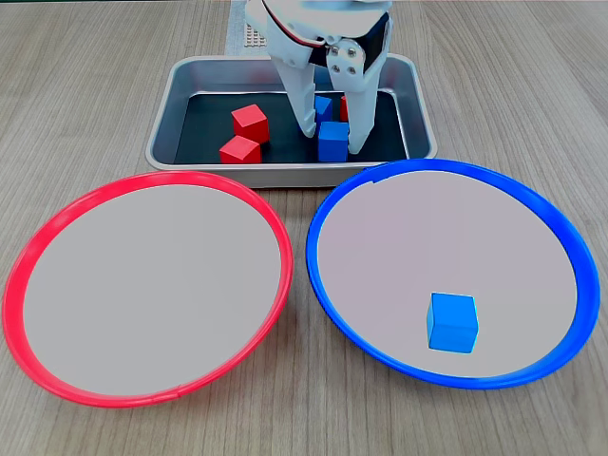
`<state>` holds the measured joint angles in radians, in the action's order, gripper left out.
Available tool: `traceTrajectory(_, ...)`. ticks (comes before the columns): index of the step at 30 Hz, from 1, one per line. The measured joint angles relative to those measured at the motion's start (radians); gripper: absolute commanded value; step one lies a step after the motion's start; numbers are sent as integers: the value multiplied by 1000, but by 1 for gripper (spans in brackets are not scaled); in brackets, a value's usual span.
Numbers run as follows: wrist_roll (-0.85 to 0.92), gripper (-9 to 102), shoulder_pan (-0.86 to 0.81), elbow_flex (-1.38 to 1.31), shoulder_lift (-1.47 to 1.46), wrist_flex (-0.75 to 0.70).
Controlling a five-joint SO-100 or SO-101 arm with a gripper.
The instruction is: Move six blocks tray to matching dishes
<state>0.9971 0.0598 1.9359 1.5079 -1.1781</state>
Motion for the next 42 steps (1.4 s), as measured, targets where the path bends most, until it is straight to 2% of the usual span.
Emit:
traceTrajectory(6,60,0,11,8,-8,14)
traceTrajectory(9,80,0,15,2,-8,8)
traceTrajectory(12,77,0,25,-64,-9,-66)
traceTrajectory(14,40,0,60,-147,-9,-170)
traceTrajectory(17,-135,0,123,-360,-6,-268)
traceTrajectory(20,-313,0,127,-534,-35,-218)
traceTrajectory(24,-442,0,137,-588,-123,-17)
traceTrajectory(25,-449,2,137,-588,-149,29)
traceTrajectory(26,-453,9,130,-588,-179,72)
traceTrajectory(28,-460,17,123,-588,-218,87)
traceTrajectory(30,-480,18,121,-586,-245,91)
traceTrajectory(32,-485,12,117,-588,-245,78)
traceTrajectory(34,-459,2,117,-578,-242,38)
traceTrajectory(38,-385,0,106,-532,-173,-44)
traceTrajectory(42,-253,0,41,-463,-32,-241)
